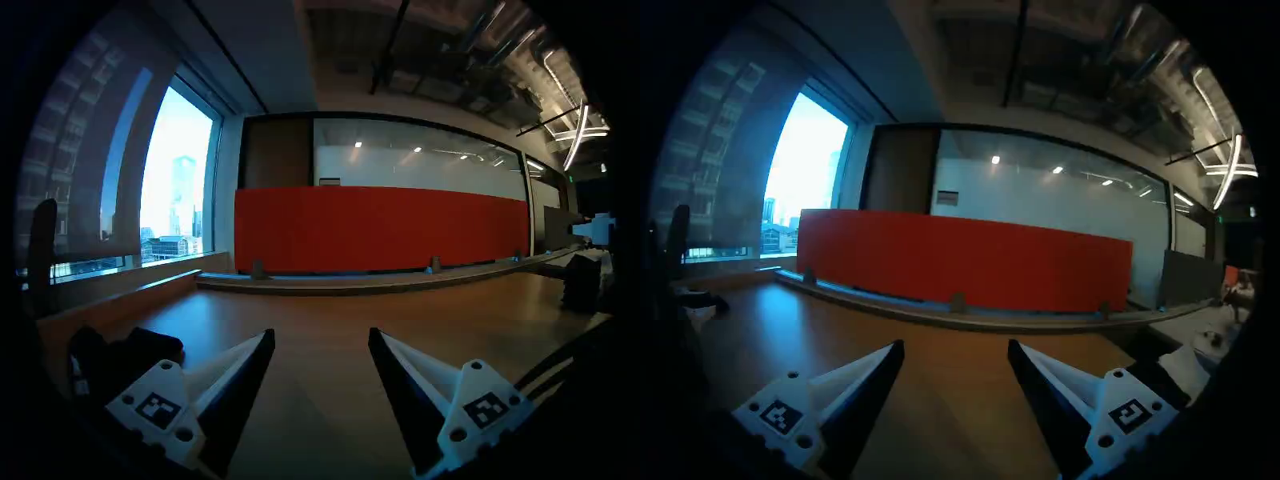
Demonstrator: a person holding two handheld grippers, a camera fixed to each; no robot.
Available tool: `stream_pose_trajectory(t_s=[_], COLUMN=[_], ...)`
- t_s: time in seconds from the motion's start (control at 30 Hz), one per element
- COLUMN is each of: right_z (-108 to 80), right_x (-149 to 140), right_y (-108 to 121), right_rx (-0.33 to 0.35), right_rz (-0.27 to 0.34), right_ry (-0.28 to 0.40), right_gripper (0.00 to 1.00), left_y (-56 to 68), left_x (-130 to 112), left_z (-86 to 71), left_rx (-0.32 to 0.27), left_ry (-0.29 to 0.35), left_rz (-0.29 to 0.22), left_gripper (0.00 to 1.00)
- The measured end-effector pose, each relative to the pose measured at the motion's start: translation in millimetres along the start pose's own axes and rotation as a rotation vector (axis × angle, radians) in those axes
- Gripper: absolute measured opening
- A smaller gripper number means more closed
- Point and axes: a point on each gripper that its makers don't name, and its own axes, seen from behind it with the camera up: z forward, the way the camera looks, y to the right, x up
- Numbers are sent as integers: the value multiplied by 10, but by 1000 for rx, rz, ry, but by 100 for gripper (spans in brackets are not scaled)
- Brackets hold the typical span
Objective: Fold towel
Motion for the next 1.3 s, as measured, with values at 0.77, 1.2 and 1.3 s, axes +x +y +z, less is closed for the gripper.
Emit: stream_pose_trajectory(t_s=[0.77,1.2,1.3], right_z=[-105,-137,-132], right_x=[-636,-844,-897], right_y=[435,544,565], right_rx=[-74,-88,-92], right_rz=[139,141,149], right_ry=[7,14,8], right_gripper=[100,100,100], left_y=[-1,2,2], left_x=[3,1,1], left_z=[2,0,0], left_rx=[0,0,0], left_ry=[-1,0,-1], left_rz=[0,0,0], left_gripper=[94,94,94])
